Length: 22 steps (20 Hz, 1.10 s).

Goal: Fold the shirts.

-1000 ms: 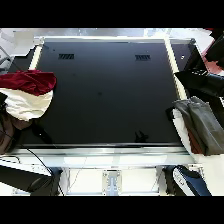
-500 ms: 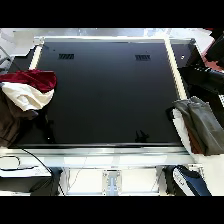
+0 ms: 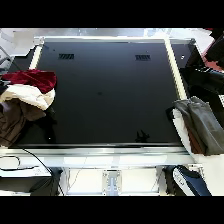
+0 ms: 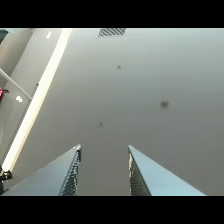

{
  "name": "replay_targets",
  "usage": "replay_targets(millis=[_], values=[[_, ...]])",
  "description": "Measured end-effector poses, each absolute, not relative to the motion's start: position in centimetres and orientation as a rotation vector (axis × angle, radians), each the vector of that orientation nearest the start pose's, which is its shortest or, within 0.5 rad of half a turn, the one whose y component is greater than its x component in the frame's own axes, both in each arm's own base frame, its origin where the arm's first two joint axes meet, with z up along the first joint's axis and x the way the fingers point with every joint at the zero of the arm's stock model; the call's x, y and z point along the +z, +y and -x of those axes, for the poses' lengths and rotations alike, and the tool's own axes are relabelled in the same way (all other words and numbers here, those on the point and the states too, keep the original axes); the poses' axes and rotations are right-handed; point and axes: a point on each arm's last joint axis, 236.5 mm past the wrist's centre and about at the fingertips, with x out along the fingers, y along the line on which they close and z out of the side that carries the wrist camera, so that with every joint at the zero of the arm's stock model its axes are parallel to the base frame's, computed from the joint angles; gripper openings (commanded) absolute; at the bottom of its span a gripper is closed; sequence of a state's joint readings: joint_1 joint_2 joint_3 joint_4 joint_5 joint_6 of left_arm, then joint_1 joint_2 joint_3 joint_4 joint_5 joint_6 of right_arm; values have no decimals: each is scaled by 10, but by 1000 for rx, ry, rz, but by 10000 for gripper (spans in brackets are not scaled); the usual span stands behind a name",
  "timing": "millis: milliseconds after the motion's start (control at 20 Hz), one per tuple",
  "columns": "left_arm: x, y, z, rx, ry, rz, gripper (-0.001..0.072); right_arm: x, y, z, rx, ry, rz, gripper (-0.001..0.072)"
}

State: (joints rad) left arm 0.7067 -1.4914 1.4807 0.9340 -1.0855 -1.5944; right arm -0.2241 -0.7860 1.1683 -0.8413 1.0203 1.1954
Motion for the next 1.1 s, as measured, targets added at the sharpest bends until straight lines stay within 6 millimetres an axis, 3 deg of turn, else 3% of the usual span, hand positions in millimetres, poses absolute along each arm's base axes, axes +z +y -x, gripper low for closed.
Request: replay_targets(millis=[50,250,600,650,700,800,1100], values=[[78,219,-448,297,795,943,587,265,56,-358,355,466,-263,333],[49,232,-455,345,808,1010,588,269,53,-361,341,444,-269,333],[15,266,-474,451,719,1093,582,271,52,-362,333,437,-291,332],[11,268,-475,459,716,1105,554,271,52,-362,333,437,-291,332],[5,270,-476,467,716,1114,434,272,52,-362,332,437,-292,332],[-2,273,-478,477,715,1122,25,272,52,-362,332,436,-293,332],[-5,279,-484,485,675,1146,13,272,51,-363,331,436,-294,332]])
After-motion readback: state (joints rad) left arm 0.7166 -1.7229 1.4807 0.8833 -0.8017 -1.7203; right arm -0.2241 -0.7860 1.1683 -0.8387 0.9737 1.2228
